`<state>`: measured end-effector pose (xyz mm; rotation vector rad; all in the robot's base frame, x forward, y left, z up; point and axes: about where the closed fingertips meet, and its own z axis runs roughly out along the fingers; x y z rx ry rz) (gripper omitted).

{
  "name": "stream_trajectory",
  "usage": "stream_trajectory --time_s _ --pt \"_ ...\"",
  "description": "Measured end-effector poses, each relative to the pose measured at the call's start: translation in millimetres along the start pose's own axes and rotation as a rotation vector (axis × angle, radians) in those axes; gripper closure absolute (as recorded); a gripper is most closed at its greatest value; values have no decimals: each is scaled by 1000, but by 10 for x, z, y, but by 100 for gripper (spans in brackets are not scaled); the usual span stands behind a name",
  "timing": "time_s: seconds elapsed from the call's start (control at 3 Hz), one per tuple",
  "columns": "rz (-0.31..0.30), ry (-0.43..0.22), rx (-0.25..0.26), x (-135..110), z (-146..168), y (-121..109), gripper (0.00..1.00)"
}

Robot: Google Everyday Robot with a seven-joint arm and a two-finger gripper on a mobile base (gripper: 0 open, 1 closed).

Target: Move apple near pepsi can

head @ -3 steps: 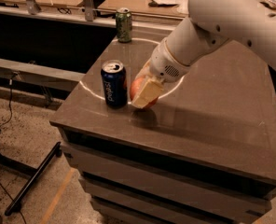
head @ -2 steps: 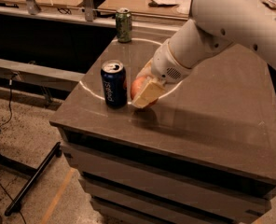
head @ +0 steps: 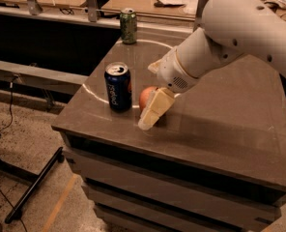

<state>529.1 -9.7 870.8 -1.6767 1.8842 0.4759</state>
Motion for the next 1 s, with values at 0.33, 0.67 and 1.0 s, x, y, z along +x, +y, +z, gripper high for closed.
stream_trajectory --time_s 0.33,0.67,1.0 --pt "14 72 21 181 -430 -12 0" --pt "47 177 26 491 -1059 65 0" --pt "47 177 26 491 -1059 65 0"
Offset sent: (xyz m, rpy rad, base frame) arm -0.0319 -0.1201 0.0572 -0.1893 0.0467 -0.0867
